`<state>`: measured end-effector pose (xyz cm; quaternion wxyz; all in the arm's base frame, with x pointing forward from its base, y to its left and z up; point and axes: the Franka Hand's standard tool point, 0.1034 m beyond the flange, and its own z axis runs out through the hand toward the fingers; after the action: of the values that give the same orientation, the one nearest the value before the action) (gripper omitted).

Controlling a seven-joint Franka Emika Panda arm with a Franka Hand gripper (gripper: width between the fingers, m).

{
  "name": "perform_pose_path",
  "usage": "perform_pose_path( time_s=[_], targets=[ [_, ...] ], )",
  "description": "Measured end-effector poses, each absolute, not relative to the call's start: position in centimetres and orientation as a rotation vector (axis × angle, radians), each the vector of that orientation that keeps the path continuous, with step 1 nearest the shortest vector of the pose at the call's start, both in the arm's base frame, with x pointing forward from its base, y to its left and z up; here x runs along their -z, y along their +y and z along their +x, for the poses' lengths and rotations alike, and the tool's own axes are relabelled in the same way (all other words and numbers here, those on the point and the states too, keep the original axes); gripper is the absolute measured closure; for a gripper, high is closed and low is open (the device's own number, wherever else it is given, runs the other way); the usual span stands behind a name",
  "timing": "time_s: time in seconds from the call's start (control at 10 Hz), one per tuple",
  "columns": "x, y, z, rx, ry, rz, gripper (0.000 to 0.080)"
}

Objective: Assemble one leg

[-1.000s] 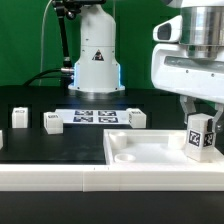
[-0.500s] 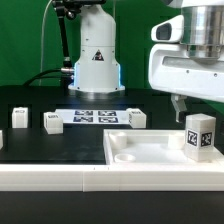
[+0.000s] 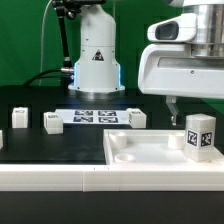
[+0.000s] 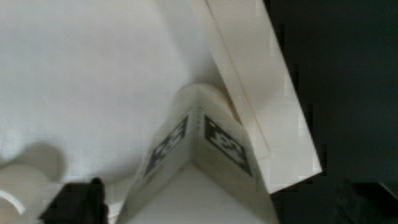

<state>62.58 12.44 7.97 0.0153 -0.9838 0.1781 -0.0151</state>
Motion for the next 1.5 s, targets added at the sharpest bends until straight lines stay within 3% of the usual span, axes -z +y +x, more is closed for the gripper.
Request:
perform_pose_path(
  time_s=[1.1, 1.3, 1.4, 1.5],
  targets=[
    [-7.98, 11.67, 62.84, 0.073, -0.396, -3.107, 0.0151],
    [-7.98, 11.66, 62.84, 0.073, -0.393, -3.108, 0.0403],
    [-7.98, 11.68, 62.84, 0.073, -0.363, -3.111, 0.0403],
    [-7.97, 11.66, 62.84, 0.073, -0.347, -3.112, 0.0508]
  ],
)
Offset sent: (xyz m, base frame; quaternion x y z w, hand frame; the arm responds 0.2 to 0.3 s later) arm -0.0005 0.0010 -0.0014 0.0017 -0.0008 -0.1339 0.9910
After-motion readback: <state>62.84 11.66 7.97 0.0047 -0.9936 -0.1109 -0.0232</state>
